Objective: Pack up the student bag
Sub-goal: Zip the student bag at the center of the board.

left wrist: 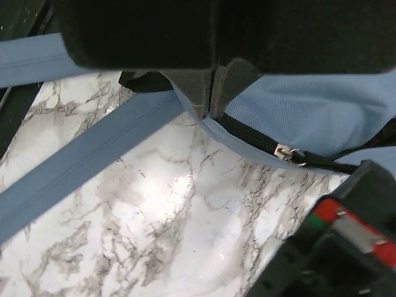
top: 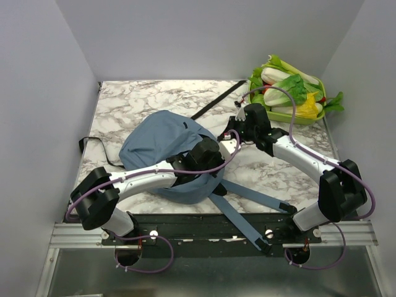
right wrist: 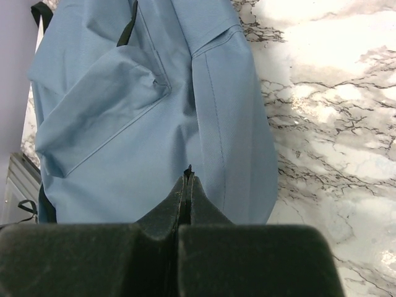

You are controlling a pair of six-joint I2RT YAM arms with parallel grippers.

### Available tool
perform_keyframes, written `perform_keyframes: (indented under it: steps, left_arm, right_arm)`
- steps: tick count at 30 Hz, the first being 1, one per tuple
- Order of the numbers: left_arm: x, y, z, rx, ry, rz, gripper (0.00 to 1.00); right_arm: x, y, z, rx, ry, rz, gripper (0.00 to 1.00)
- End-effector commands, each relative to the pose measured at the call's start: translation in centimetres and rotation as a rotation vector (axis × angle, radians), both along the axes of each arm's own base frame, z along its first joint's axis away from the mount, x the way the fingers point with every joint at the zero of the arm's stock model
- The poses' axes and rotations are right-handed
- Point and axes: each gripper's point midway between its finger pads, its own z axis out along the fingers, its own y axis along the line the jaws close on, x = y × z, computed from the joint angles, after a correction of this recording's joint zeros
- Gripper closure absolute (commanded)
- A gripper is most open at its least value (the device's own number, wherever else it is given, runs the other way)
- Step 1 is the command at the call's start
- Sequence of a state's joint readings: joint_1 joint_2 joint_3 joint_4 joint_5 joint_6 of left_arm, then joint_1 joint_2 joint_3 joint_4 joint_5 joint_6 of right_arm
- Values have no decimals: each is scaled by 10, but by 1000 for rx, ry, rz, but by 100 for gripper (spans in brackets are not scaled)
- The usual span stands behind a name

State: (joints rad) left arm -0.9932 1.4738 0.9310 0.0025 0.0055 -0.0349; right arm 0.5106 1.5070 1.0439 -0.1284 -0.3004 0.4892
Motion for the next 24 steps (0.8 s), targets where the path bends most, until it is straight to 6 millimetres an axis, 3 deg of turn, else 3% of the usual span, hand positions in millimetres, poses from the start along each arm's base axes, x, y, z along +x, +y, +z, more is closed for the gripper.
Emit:
perform_keyframes:
  steps: [1, 5, 9, 13, 16, 17, 18, 19, 21, 22, 23, 24]
  left_arm:
    - [-51, -35, 24, -56, -31, -308, 100]
    - [-84, -48, 46, -58, -83, -469, 100]
    - [-108, -49, 52, -46, -133, -555, 100]
    - [-119, -44, 51, -32, -140, -602, 100]
    - [-117, -40, 54, -22, -168, -603, 100]
    - [-109, -39, 58, -13, -194, -568, 97]
    - [-103, -38, 59, 3, -214, -547, 87]
    - [-96, -36, 60, 22, -228, -516, 58]
    - [-65, -29, 77, 35, -276, -407, 23]
    - [-56, -24, 82, 42, -270, -378, 2]
    - [-29, -17, 103, 20, -280, -307, 2]
    - [-19, -14, 113, 7, -269, -288, 1]
  right_arm:
    - [16, -3, 8, -11, -47, -31, 99]
    - [31, -3, 6, -47, -51, -49, 99]
    - [45, -2, 1, -85, -46, -54, 99]
    - [60, 1, 9, -93, -69, -71, 99]
    - [71, 1, 1, -122, -56, -97, 99]
    - [78, 3, 7, -121, -65, -103, 99]
    - [82, 3, 7, -124, -64, -114, 99]
    - [86, 4, 10, -118, -65, -122, 99]
    - [98, 6, 14, -118, -67, -134, 99]
    - [103, 7, 15, -123, -67, -138, 99]
    - [106, 6, 6, -144, -42, -141, 99]
    - [117, 10, 19, -132, -67, -146, 99]
